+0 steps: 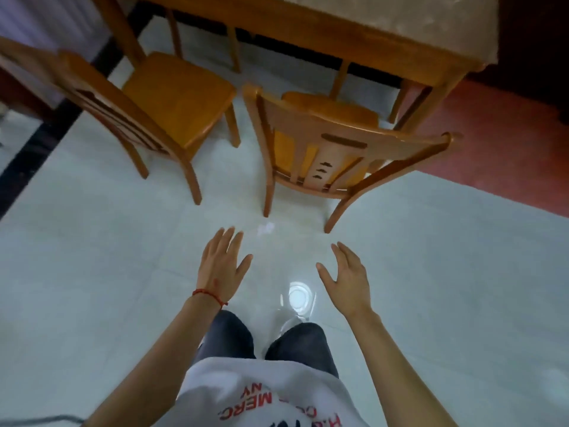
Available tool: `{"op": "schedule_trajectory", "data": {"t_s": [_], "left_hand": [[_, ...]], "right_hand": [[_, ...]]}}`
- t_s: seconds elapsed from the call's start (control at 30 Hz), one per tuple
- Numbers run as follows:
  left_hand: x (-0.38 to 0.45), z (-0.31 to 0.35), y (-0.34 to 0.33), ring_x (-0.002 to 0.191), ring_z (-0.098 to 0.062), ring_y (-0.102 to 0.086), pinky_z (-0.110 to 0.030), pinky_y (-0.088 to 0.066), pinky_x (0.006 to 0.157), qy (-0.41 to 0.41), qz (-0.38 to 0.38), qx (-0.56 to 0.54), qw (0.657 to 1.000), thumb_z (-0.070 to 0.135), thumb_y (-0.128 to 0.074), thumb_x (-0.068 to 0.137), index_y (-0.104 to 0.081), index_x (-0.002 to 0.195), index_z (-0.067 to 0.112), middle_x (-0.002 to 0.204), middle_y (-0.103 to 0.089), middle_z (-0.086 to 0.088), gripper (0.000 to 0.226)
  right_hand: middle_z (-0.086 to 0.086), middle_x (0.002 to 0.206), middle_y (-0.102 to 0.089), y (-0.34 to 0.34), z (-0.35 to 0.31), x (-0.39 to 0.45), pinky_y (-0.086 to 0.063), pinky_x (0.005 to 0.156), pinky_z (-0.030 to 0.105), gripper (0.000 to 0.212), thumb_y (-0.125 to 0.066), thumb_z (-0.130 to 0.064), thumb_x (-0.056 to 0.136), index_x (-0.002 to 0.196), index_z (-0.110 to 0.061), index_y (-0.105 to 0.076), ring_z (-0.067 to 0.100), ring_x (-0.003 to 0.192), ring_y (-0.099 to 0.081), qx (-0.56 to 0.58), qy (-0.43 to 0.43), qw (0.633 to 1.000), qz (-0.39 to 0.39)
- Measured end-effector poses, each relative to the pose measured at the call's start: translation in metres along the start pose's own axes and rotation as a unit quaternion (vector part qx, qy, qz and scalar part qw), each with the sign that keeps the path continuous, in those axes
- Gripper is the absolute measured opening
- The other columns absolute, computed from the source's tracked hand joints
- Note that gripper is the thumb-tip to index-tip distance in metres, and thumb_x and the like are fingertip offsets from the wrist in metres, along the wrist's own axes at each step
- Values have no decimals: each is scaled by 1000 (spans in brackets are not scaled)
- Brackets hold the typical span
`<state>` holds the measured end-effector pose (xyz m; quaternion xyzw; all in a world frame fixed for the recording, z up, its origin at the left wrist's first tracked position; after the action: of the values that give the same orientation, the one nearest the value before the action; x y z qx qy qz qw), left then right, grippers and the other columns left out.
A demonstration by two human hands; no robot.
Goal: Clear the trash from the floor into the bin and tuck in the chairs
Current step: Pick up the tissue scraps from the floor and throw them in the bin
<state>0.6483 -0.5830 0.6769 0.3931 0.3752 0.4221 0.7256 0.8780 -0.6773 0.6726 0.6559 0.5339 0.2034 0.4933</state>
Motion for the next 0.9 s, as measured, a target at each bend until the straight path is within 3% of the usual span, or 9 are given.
{"op": "schedule_trajectory", "data": {"t_s": [0.2, 0.43, 0.7, 0.9], "left_hand": [[-24, -47, 8, 138, -33, -23, -45, -22, 111, 93, 29, -30, 995, 33, -49, 91, -37, 136, 7, 146, -35, -16, 53], [-35, -101, 4, 138, -34, -24, -45, -22, 111, 146, 35, -46, 988, 33, -49, 91, -37, 135, 8, 145, -36, -16, 53], [-24, -139, -21, 137, -35, -25, -46, -23, 111, 198, 49, -59, 977, 31, -50, 90, -37, 136, 7, 145, -36, -17, 53], [0, -161, -77, 136, -37, -26, -46, -23, 111, 245, 73, -74, 964, 31, -50, 90, -37, 135, 5, 144, -38, -18, 53]], "right_hand": [[6, 149, -32, -36, -51, 26, -27, 109, 36, 60, -44, -48, 90, 139, -15, -33, 22, 136, -30, -28, 80, 994, -67], [7, 149, -33, -72, -89, 45, -28, 108, 37, 60, -45, -48, 89, 138, -15, -34, 23, 135, -31, -43, 114, 989, -88], [8, 147, -36, -110, -85, 78, -33, 105, 39, 59, -49, -46, 88, 137, -14, -37, 25, 133, -36, -39, 116, 987, -100], [7, 146, -38, -162, -58, 126, -35, 103, 41, 59, -50, -46, 87, 137, -16, -38, 24, 132, -37, -25, 126, 984, -121]]}}
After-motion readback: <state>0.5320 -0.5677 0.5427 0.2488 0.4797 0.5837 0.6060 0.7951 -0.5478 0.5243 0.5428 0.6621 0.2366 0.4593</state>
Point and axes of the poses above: each hand's wrist, its own x-axis towards the middle knuckle, its own y-axis out of the back of the hand, z = x × y, the point moved 5 cm from there along x, towards the middle knuckle
